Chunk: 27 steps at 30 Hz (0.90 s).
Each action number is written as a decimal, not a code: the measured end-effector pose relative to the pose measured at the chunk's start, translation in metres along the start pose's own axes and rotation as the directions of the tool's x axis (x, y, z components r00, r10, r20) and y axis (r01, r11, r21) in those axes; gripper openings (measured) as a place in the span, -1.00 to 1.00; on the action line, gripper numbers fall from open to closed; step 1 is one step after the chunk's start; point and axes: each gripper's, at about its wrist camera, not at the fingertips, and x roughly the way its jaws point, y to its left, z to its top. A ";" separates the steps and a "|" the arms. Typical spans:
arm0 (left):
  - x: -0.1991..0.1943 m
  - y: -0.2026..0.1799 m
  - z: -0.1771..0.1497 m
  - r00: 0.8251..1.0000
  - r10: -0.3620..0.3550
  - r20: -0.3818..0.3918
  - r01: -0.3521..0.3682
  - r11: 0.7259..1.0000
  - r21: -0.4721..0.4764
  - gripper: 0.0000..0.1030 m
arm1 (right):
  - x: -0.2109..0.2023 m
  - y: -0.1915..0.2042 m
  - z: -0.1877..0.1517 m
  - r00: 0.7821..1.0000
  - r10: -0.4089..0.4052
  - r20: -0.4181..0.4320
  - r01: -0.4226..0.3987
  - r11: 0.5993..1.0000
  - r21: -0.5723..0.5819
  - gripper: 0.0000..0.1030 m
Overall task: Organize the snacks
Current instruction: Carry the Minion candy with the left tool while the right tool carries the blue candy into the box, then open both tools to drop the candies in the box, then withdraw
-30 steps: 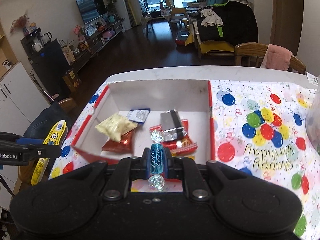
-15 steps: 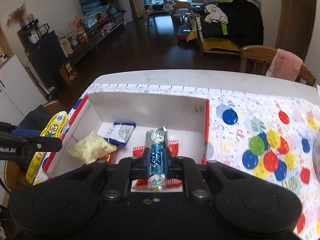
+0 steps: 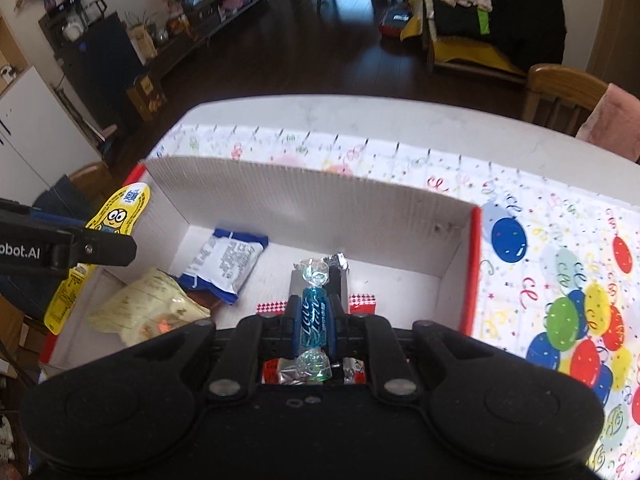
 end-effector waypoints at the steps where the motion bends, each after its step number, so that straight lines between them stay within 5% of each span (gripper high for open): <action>1: 0.004 -0.001 0.001 1.000 0.002 -0.011 -0.002 1.000 0.003 0.01 | 0.004 0.000 0.000 1.000 0.001 -0.009 -0.001 1.000 -0.004 -0.78; 13: 0.029 -0.006 0.004 0.997 0.025 -0.074 -0.023 0.999 0.033 0.02 | 0.018 -0.002 0.000 0.999 -0.008 -0.039 0.007 0.999 -0.031 -0.68; 27: 0.013 0.001 -0.002 1.000 -0.011 -0.029 0.012 1.000 0.010 0.05 | -0.017 0.000 -0.007 1.000 0.021 0.021 -0.021 1.000 0.004 -0.41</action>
